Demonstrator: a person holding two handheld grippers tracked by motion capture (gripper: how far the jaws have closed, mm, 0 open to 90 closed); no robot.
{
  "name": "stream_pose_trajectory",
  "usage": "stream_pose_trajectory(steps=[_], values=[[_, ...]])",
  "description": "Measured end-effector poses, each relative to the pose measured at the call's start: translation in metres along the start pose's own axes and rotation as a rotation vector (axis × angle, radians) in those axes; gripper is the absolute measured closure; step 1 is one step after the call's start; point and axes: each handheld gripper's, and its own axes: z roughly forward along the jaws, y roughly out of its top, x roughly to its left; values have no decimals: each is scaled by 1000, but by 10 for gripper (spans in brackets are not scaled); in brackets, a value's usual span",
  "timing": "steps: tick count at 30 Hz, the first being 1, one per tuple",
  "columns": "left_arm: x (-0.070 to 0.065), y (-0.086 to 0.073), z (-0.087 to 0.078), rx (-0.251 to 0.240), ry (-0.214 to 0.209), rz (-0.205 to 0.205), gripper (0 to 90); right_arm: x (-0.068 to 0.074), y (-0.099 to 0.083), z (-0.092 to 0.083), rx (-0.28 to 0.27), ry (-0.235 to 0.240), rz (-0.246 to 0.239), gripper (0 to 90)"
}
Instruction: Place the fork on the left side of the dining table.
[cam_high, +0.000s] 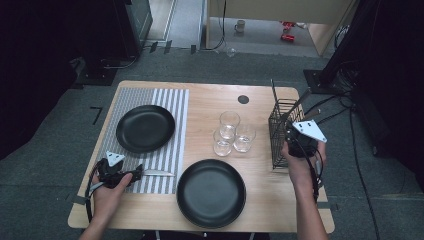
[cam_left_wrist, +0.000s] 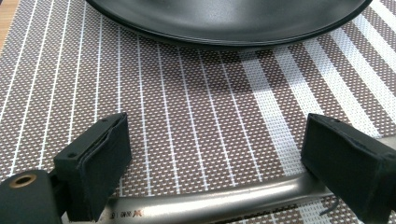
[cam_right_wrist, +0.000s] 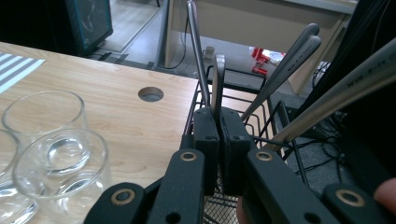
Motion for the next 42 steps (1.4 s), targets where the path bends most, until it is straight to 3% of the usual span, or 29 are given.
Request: stream_pose_trajectory(steps=[14, 24, 29, 31, 35, 42], values=[[0, 0, 0, 1, 0, 0, 85, -4, -5, -30, -2, 45, 39, 885], [0, 0, 0, 0, -1, -1, 85, 2, -16, -30, -16, 100, 44, 868], [0, 0, 0, 0, -1, -1, 85, 9, -20, -28, -25, 138, 23, 848], [0, 0, 0, 0, -1, -1, 85, 12, -22, -26, -19, 118, -1, 851], [0, 0, 0, 0, -1, -1, 85, 12, -26, -23, -17, 120, 20, 848], [0, 0, 0, -1, 0, -1, 86, 15, -31, -16, -2, 83, 8, 862]])
